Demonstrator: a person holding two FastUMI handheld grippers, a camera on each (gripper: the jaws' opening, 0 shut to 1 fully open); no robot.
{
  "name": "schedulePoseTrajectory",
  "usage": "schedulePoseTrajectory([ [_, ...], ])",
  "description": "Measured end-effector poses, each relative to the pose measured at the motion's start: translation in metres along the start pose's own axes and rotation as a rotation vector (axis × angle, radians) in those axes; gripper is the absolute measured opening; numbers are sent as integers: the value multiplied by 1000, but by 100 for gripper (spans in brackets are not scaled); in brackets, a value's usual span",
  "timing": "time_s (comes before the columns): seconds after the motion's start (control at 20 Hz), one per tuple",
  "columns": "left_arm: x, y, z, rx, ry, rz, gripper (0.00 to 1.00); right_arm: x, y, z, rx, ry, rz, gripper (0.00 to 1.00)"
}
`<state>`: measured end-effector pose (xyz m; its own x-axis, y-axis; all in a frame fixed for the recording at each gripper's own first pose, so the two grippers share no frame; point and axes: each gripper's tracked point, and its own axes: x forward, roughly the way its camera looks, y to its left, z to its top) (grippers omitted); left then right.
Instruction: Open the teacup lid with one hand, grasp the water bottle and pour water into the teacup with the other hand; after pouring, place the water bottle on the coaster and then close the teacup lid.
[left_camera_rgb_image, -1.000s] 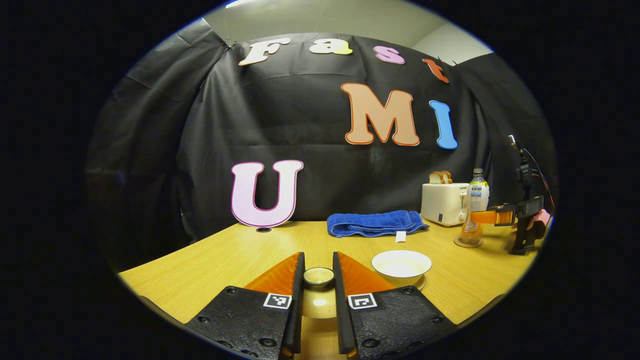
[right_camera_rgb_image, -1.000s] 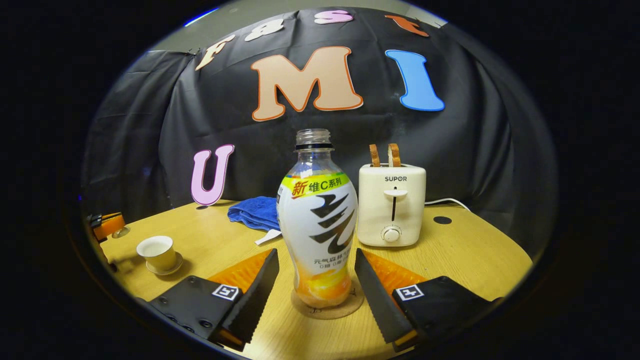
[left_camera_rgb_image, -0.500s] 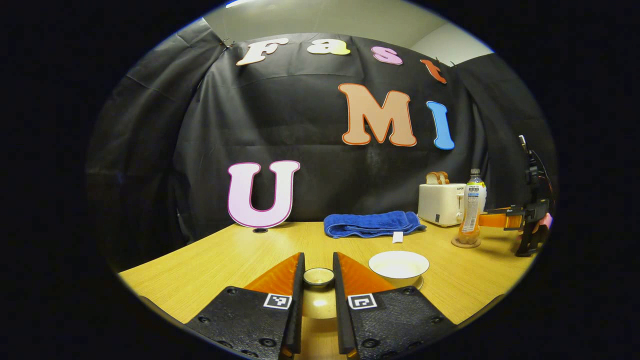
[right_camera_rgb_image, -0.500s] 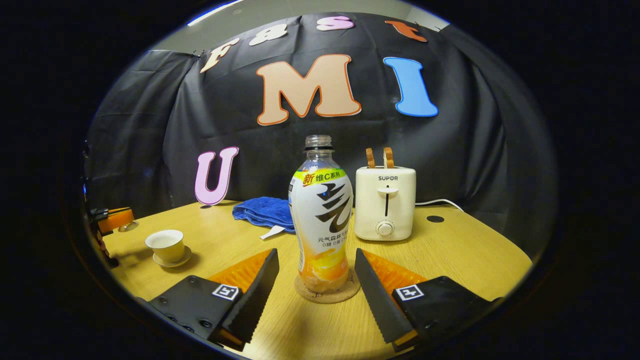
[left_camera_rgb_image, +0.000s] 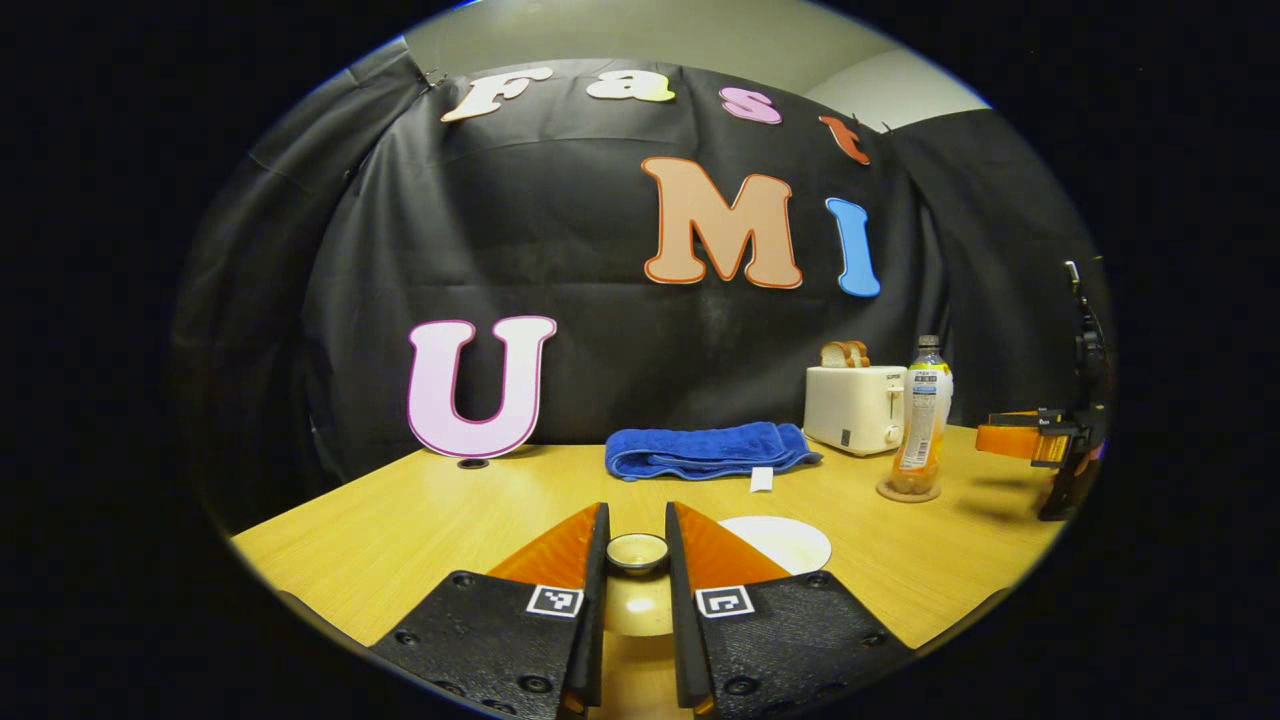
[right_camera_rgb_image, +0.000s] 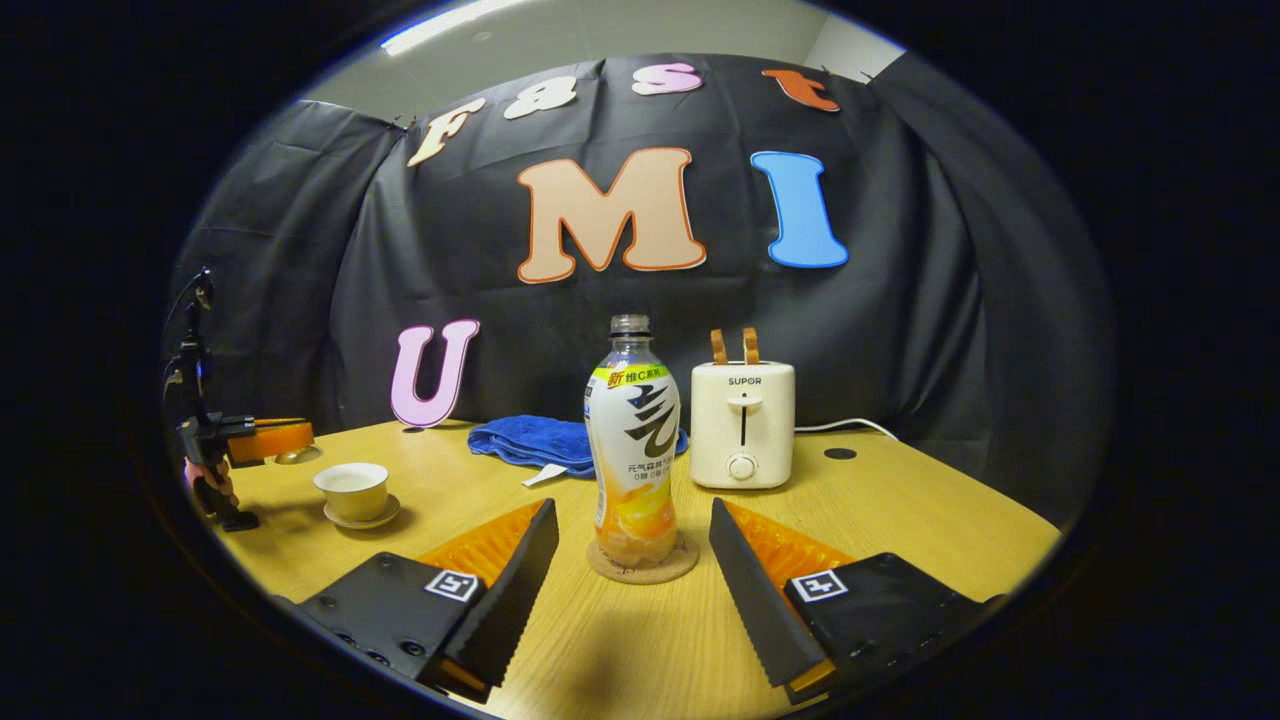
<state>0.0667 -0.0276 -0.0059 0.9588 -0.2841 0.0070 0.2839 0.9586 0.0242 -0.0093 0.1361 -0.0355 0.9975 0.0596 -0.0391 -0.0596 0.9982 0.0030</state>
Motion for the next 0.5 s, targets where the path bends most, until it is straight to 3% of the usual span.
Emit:
schedulePoseTrajectory([
  [0.5, 32, -51, -3, 3, 5, -181, 26, -25, -22, 3, -6, -48, -86, 94],
])
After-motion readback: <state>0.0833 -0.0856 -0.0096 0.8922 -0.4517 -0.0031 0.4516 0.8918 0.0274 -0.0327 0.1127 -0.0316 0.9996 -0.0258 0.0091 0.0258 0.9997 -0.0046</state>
